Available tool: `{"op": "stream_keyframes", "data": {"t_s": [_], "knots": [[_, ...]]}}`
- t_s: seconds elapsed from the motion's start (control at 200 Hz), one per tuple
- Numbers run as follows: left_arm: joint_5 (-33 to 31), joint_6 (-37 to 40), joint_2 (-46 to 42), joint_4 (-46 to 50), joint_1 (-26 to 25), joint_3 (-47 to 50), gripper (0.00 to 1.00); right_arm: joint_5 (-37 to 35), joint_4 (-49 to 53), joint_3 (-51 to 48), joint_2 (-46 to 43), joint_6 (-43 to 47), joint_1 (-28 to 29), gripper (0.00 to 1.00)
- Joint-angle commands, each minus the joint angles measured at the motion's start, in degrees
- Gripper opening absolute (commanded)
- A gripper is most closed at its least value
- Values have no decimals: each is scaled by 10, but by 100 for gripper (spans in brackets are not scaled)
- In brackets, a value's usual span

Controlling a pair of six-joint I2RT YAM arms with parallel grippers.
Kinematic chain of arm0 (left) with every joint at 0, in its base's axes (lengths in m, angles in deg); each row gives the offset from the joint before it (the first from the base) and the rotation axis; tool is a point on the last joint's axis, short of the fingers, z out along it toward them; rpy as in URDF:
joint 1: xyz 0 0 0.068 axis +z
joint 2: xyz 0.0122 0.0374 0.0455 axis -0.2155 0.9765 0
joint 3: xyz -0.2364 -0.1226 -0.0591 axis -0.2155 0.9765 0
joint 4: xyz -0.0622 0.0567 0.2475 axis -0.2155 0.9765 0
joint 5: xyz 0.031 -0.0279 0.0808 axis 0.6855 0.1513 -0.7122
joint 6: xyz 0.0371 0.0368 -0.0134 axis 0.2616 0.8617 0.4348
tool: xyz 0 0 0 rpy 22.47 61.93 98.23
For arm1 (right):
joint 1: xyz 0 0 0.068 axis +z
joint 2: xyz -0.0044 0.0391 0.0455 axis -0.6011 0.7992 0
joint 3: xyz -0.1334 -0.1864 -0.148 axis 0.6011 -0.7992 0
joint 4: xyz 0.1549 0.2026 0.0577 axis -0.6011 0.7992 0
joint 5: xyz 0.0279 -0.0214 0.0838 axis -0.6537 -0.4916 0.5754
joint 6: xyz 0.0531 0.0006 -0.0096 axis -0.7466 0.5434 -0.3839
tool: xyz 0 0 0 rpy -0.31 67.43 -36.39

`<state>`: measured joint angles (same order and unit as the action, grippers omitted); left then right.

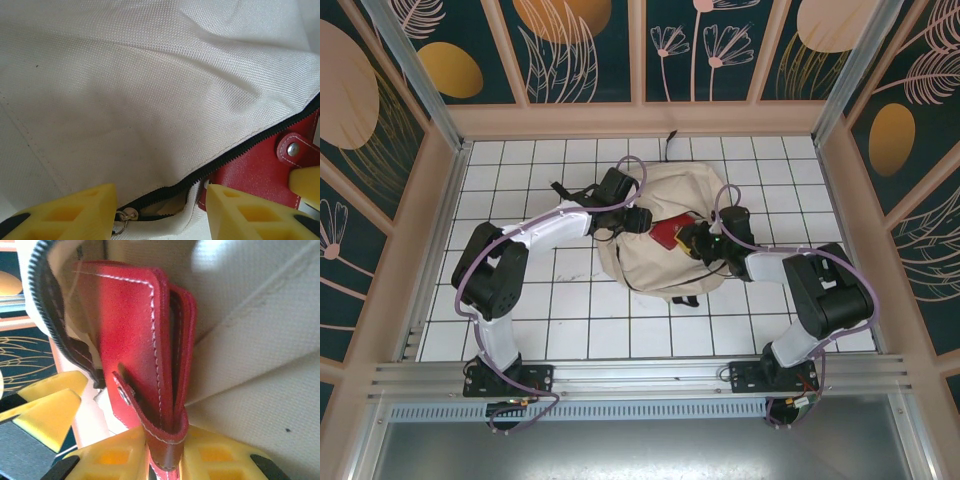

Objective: Pack books, pencil case, and school supplies into a backpack

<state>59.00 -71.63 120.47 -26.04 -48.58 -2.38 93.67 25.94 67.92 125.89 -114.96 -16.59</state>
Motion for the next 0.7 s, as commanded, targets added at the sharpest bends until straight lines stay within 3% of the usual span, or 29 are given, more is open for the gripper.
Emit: {"op": "stream_keyframes", "data": {"t_s": [0.0, 0.445, 0.696], "knots": [[1, -15, -1, -10, -4, 5, 50, -14, -49, 11, -3, -22, 1, 21], [-6, -16, 2, -9, -3, 14, 45, -4, -175, 23, 55, -62, 2, 12], [-8, -19, 6, -10, -3, 16, 42, -55, -247, 0, 62, -92, 3, 6]]}}
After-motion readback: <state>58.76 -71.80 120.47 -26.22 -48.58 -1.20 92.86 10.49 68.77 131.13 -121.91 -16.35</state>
